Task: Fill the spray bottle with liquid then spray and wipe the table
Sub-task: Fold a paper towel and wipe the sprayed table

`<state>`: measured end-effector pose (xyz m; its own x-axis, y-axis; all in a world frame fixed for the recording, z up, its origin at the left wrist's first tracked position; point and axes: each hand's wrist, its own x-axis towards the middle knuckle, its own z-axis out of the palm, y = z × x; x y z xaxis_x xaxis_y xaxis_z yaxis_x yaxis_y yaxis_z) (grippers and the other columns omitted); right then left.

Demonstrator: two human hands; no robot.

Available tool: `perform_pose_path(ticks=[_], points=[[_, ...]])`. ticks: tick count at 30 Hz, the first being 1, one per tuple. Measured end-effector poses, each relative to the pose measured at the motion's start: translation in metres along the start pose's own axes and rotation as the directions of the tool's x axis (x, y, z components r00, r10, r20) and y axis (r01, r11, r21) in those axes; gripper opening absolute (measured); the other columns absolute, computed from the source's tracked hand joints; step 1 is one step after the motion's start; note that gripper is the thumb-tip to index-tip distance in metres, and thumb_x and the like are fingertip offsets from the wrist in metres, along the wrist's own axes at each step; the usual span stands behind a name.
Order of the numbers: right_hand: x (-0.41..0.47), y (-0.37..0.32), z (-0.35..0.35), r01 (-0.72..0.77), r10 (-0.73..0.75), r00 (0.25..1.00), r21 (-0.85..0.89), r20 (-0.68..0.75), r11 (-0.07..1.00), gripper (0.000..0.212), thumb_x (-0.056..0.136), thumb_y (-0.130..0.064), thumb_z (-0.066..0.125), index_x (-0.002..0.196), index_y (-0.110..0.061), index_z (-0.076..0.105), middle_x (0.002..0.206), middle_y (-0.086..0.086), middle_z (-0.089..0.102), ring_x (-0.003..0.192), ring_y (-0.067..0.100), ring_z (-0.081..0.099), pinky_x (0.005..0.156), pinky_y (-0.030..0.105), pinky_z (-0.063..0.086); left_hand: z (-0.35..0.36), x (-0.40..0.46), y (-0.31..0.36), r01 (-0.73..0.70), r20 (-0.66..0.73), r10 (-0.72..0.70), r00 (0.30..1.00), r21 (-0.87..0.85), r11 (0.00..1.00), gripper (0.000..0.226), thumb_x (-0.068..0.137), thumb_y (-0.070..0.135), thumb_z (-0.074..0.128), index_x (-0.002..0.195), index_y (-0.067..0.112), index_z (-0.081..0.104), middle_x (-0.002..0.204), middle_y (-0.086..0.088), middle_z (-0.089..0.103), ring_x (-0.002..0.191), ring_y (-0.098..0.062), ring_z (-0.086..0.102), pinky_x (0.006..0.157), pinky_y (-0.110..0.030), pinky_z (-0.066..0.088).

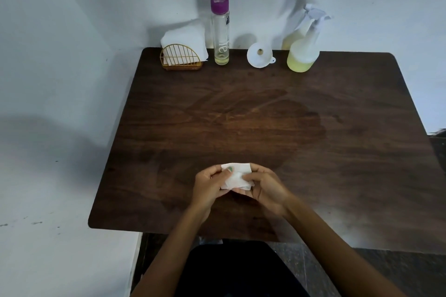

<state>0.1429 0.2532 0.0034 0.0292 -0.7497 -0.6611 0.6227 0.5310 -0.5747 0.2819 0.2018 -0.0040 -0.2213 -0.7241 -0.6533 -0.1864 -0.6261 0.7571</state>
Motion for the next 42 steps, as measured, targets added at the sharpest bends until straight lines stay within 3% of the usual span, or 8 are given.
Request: perform_pose_path(ticks=[4,9,13,20,23,28,34,42], points=[[0.004,0.005,0.003,0.110,-0.163,0.977,-0.328,-0.139,0.938,0.014,0.087,-0.001,0.061,0.098,-0.007,0.067,0.093,0.009,0.072,0.085,0.021,0.069,0.073,0.029,0.058,0.001,0.001,-0.001,-0.049,-0.154,0.053,0.987,0.035,0.998,0.017,0.084,0.017,0.072,0.097,0.006,0.070,0.084,-0.006,0.073,0.078,-0.015,0.070,0.068,-0.028,0.060],[0.008,0.015,0.010,0.216,-0.615,0.758,-0.805,-0.219,0.553,0.011,0.081,-0.007,0.068,0.085,-0.017,0.066,0.077,-0.008,0.066,0.072,0.006,0.063,0.065,0.015,0.049,0.007,0.001,-0.003,-0.140,-0.242,0.182,0.953,0.178,0.974,0.012,0.078,0.019,0.078,0.086,0.011,0.072,0.070,0.004,0.071,0.067,-0.011,0.069,0.066,-0.028,0.057],[0.004,0.026,0.023,0.296,-0.756,0.649,-0.885,-0.090,0.359,0.014,0.082,-0.003,0.063,0.088,-0.016,0.066,0.083,-0.009,0.059,0.073,0.000,0.056,0.064,0.007,0.041,0.015,-0.001,-0.002,-0.126,-0.244,0.159,0.957,0.147,0.981,0.003,0.082,0.018,0.074,0.078,0.018,0.074,0.067,0.006,0.072,0.068,-0.010,0.069,0.069,-0.029,0.056],[0.002,0.039,0.032,0.330,-0.742,0.669,-0.913,0.045,0.241,0.026,0.090,-0.021,0.055,0.112,-0.014,0.066,0.097,-0.006,0.059,0.090,0.007,0.055,0.079,0.020,0.046,0.014,-0.008,0.011,0.030,-0.129,-0.054,0.990,-0.183,0.983,0.030,0.096,0.033,0.054,0.086,0.012,0.073,0.084,-0.006,0.075,0.077,-0.015,0.072,0.064,-0.022,0.053],[0.000,0.036,0.030,0.337,-0.693,0.718,-0.903,0.063,0.267,0.025,0.091,-0.016,0.051,0.109,-0.014,0.068,0.098,-0.007,0.063,0.091,0.006,0.058,0.080,0.021,0.048,0.012,-0.008,0.012,0.017,-0.052,-0.024,0.998,-0.141,0.990,0.026,0.092,0.035,0.058,0.087,0.014,0.073,0.085,-0.004,0.075,0.080,-0.014,0.072,0.071,-0.022,0.053],[0.000,0.013,0.021,0.326,-0.671,0.720,-0.768,-0.176,0.552,0.021,0.088,-0.006,0.058,0.102,-0.018,0.068,0.097,-0.010,0.067,0.088,-0.001,0.062,0.074,0.011,0.048,0.005,-0.003,0.009,0.050,-0.096,-0.063,0.993,-0.128,0.990,0.018,0.094,0.017,0.058,0.104,0.010,0.071,0.095,-0.004,0.073,0.090,-0.018,0.068,0.076,-0.029,0.054],[0.008,-0.005,0.020,0.209,-0.277,0.956,-0.447,-0.092,0.870,0.020,0.087,-0.013,0.066,0.106,-0.014,0.069,0.093,0.000,0.074,0.080,0.005,0.071,0.063,0.015,0.052,0.007,-0.006,0.014,0.009,-0.018,-0.011,1.000,-0.116,0.993,0.009,0.093,0.021,0.060,0.093,0.021,0.069,0.097,-0.007,0.072,0.088,-0.017,0.070,0.064,-0.024,0.055],[0.021,0.005,0.029,0.311,-0.431,0.893,-0.515,-0.129,0.799,0.010,0.083,-0.012,0.070,0.092,-0.010,0.075,0.085,0.003,0.076,0.082,0.017,0.072,0.071,0.026,0.056,-0.003,0.000,0.018,-0.076,-0.069,0.072,0.995,-0.066,0.995,0.022,0.093,0.023,0.059,0.115,0.022,0.059,0.105,-0.001,0.068,0.089,-0.011,0.068,0.064,-0.022,0.056]])
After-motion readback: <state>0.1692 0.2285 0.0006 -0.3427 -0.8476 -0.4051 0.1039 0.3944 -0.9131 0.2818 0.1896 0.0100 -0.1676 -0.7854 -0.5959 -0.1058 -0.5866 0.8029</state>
